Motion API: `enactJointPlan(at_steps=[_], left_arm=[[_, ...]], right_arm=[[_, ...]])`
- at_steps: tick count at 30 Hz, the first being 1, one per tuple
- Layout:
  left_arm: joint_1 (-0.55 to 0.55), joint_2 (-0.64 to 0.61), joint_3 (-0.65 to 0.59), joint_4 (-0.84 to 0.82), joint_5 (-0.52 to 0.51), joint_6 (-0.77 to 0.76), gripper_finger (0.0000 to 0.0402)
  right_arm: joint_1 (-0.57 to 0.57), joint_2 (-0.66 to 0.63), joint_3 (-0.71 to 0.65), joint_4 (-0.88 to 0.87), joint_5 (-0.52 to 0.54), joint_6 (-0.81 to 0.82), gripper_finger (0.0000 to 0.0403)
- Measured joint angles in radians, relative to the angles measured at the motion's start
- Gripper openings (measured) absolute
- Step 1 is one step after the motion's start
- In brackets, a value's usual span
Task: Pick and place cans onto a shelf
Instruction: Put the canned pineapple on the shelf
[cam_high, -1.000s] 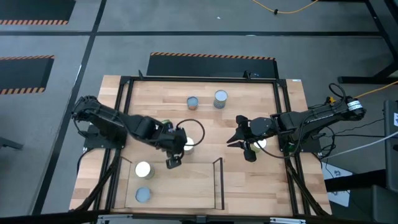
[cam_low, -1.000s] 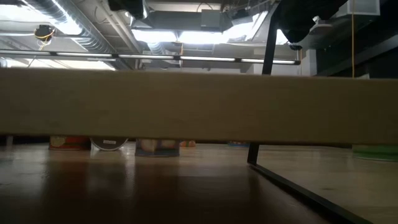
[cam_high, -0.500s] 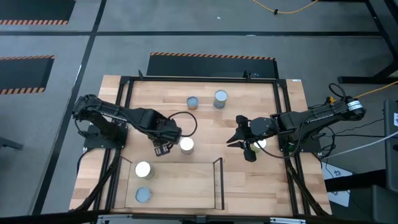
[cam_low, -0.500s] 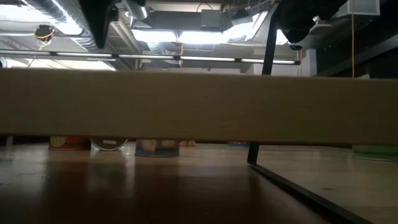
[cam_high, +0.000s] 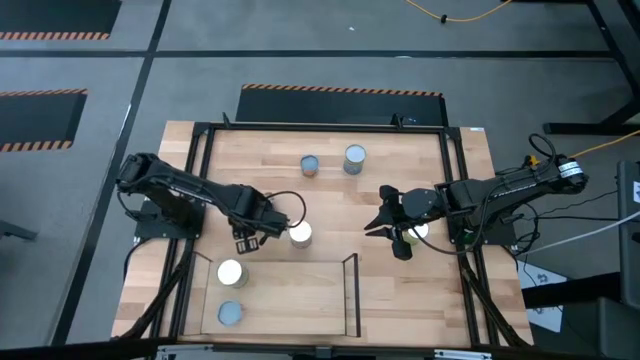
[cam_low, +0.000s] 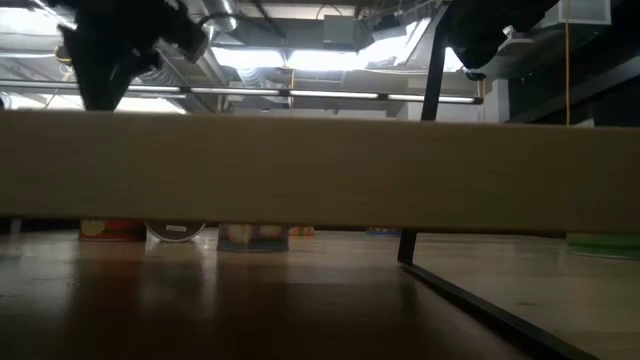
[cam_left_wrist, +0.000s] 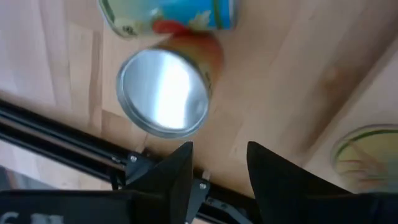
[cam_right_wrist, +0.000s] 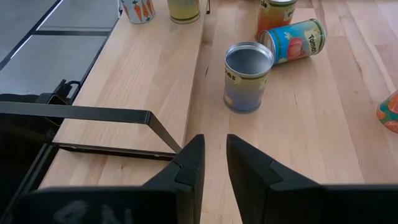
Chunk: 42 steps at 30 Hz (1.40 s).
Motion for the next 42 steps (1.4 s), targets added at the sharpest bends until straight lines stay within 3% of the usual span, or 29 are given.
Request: enactJointPlan(at_steps=[7,22,42], left_arm=[[0.000,0.000,-0.061,0.039,-0.026,0.030,0.0144],[0.001,0.000,-0.066,0.096,-0.113,0.053,0.0144],[0.022,-0.002,-0.172,0.196,-0.117,0.050,0.0128]], right_arm=[[0.000,0.000,0.000,0.000,0.000,0.000,0.0072],[0.000,0.000,0.000,0.000,0.000,0.000,0.0072],[0.000,0.000,0.000,0.000,0.000,0.001,0.0072]])
